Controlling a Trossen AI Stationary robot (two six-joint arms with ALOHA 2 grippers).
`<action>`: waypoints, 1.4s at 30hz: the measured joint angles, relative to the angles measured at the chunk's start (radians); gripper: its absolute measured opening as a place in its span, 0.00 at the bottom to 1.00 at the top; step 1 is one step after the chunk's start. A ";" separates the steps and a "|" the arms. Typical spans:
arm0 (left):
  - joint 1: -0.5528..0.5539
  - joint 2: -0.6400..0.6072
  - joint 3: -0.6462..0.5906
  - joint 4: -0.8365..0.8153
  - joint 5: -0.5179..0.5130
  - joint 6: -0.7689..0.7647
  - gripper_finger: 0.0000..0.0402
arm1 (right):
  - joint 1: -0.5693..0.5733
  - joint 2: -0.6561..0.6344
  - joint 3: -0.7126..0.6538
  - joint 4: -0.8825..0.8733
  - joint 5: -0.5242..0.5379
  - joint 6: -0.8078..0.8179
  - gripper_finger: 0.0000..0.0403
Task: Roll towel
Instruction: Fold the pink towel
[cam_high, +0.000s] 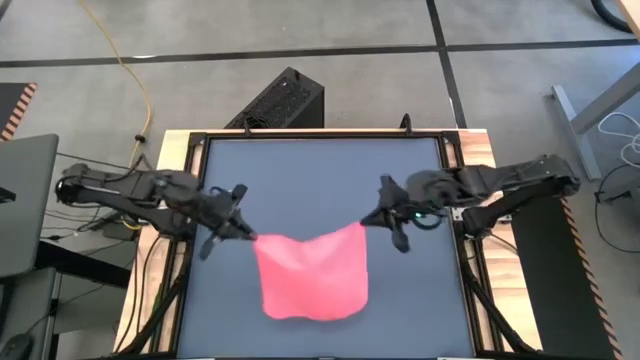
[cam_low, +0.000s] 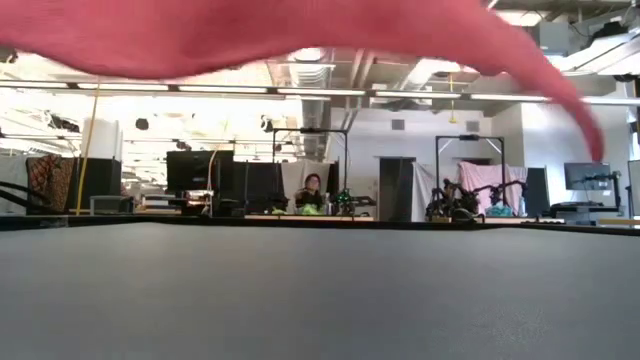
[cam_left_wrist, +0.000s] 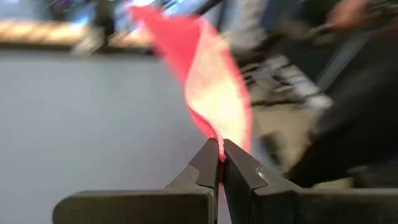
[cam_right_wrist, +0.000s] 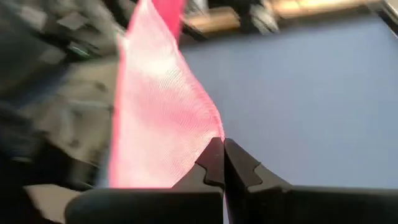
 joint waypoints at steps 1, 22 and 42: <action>0.027 0.000 -0.021 -0.015 -0.020 0.001 0.00 | -0.025 0.019 0.000 -0.032 0.023 0.000 0.04; 0.348 0.001 -0.426 0.158 0.147 -0.105 0.00 | -0.220 0.391 -0.001 -0.168 0.039 -0.206 0.04; 0.125 0.261 -0.426 0.311 0.055 -0.197 0.00 | -0.150 0.551 -0.001 -0.174 0.011 -0.209 0.04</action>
